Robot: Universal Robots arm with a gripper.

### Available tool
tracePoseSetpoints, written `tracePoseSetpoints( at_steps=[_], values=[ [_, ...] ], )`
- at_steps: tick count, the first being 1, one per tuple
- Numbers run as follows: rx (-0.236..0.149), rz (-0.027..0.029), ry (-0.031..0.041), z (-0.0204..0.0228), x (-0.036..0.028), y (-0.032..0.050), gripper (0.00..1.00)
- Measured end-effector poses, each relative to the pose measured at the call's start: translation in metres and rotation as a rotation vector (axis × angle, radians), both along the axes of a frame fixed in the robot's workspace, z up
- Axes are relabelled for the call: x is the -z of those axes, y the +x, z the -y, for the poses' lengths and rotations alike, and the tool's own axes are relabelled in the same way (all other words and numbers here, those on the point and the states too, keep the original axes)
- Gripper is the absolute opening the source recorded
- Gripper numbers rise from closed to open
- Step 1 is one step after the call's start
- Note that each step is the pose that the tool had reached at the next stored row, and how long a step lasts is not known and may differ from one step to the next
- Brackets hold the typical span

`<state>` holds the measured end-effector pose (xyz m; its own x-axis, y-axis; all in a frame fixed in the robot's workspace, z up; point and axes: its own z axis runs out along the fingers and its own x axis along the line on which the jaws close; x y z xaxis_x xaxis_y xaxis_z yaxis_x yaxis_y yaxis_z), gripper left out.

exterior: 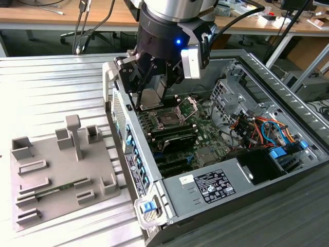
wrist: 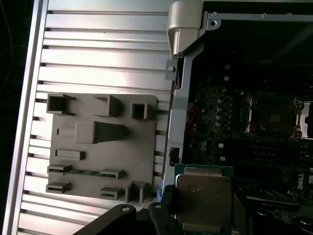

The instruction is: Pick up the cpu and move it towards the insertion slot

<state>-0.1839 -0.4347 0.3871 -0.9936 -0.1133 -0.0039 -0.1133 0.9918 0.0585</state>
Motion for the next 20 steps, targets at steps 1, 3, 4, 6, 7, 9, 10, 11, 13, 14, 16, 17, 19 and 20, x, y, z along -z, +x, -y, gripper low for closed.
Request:
tracePoseSetpoints(
  at_steps=[1, 3, 4, 6, 7, 9, 10, 11, 13, 14, 16, 17, 19, 20],
  values=[
    [0.000, 0.0000, 0.0000, 0.0000, 0.0000, 0.0011, 0.55],
    [0.000, 0.0001, 0.0000, 0.0000, 0.0000, 0.0037, 0.55],
    [0.000, 0.0000, 0.0001, 0.0000, 0.0000, 0.0045, 0.55],
    [0.000, 0.0000, 0.0000, 0.0000, 0.0000, 0.0068, 0.55],
    [0.000, 0.0000, 0.0001, 0.0000, 0.0000, 0.0078, 0.55],
    [0.000, 0.0000, 0.0000, 0.0000, 0.0000, 0.0097, 0.55],
    [0.000, 0.0000, 0.0000, 0.0000, 0.0000, 0.0110, 0.55],
    [0.000, 0.0000, 0.0000, 0.0000, 0.0000, 0.0126, 0.55],
    [0.000, 0.0000, 0.0000, 0.0000, 0.0000, 0.0144, 0.55],
    [0.000, 0.0000, 0.0000, 0.0000, 0.0000, 0.0158, 0.55],
    [0.000, 0.0000, 0.0000, 0.0000, 0.0000, 0.0185, 0.55],
    [0.000, 0.0000, 0.0000, 0.0000, 0.0000, 0.0194, 0.55],
    [0.000, 0.0000, 0.0000, 0.0000, 0.0000, 0.0223, 0.55],
    [0.000, 0.0000, 0.0000, 0.0000, 0.0000, 0.0244, 0.55]
  ],
)
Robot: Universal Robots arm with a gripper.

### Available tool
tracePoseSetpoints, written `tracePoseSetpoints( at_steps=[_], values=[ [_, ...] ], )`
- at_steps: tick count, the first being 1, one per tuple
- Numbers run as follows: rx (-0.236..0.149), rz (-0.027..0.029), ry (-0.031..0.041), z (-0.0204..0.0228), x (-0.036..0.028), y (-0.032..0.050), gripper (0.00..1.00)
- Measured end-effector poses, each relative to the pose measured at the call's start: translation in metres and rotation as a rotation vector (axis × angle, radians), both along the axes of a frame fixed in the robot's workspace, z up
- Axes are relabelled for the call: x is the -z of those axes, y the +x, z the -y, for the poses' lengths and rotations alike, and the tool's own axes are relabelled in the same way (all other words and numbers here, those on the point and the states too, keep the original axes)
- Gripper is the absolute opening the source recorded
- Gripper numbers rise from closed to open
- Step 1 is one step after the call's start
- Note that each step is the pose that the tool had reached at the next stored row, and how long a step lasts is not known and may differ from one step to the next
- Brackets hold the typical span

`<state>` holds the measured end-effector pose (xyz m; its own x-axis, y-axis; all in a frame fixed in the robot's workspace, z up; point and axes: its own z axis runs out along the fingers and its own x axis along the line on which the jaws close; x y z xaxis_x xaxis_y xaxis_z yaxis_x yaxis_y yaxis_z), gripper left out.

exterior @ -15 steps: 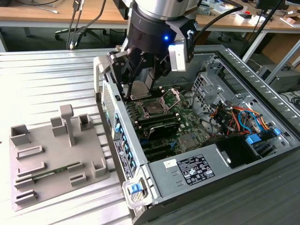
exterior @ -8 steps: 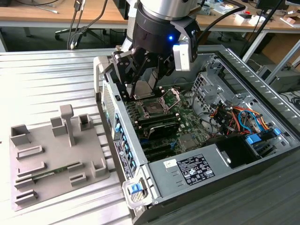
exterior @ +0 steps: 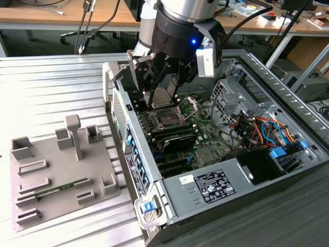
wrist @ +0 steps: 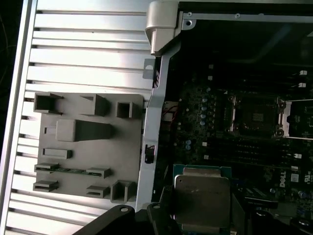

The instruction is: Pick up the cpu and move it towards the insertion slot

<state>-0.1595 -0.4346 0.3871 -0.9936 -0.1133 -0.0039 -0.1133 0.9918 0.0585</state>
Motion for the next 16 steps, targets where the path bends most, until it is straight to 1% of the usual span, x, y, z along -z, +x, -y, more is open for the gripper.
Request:
tracePoseSetpoints(
  at_steps=[1, 16],
  values=[
    [0.000, -0.0001, -0.0001, 0.0000, 0.0000, 0.0023, 0.55],
    [0.000, 0.0000, 0.0000, 0.0000, 0.0000, 0.0162, 0.55]
  ],
)
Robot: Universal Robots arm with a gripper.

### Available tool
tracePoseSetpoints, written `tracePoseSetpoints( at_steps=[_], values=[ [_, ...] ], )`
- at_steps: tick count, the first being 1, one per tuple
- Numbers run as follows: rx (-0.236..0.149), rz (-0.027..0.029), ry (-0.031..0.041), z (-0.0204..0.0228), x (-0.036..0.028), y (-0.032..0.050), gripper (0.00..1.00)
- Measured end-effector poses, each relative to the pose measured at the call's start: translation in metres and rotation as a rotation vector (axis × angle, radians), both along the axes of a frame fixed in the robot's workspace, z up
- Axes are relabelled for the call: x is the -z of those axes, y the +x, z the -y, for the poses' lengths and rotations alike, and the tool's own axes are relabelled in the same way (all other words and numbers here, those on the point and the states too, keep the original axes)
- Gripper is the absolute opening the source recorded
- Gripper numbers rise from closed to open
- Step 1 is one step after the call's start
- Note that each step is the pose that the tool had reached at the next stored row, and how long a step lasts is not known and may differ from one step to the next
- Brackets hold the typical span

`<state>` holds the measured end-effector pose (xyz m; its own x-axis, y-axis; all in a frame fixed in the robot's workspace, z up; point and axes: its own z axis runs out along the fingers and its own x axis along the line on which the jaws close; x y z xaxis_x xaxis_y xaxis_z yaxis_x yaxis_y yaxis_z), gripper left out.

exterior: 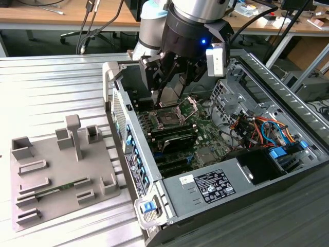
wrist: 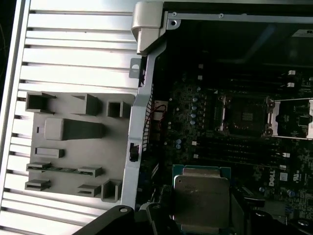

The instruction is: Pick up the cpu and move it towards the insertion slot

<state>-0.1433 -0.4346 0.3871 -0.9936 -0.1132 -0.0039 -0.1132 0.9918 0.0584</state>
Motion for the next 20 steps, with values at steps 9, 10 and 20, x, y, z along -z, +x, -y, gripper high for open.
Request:
tracePoseSetpoints(
  at_steps=[9, 10, 20],
  values=[
    [0.000, 0.0000, 0.0001, 0.0000, 0.0000, 0.0076, 0.55],
    [0.000, 0.0000, 0.0000, 0.0000, 0.0000, 0.0086, 0.55],
    [0.000, 0.0000, 0.0000, 0.0000, 0.0000, 0.0200, 0.55]
  ],
)
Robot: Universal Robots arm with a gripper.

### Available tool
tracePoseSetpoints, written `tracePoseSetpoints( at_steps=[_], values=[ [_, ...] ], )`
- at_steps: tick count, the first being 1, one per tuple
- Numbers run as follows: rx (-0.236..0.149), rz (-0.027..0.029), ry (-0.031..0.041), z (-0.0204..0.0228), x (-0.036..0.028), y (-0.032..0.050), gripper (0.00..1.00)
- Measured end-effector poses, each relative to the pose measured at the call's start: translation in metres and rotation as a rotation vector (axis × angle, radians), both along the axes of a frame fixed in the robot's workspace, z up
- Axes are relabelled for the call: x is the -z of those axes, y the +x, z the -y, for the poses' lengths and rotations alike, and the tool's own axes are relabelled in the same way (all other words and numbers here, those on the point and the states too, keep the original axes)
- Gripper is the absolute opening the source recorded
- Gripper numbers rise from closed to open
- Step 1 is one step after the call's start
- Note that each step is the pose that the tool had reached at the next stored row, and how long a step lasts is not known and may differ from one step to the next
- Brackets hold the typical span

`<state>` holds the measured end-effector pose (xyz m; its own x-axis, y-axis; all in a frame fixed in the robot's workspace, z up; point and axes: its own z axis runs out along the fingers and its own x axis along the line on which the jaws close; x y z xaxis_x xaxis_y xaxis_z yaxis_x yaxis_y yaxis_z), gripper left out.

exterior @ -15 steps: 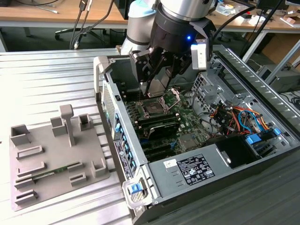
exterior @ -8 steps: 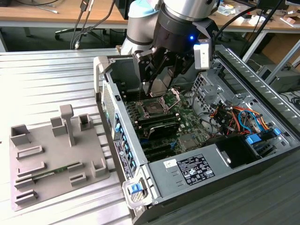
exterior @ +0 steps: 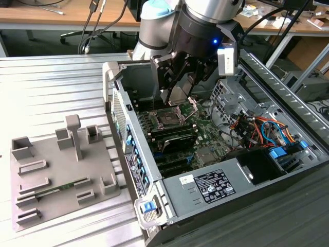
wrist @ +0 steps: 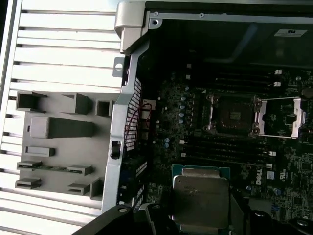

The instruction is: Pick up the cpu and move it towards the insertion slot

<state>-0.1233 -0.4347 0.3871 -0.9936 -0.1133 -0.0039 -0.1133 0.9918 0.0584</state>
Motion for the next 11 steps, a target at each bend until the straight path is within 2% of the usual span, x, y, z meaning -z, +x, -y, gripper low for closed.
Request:
tracePoseSetpoints(
  at_steps=[11],
  values=[
    [0.000, 0.0000, 0.0001, 0.0000, 0.0000, 0.0104, 0.55]
  ],
)
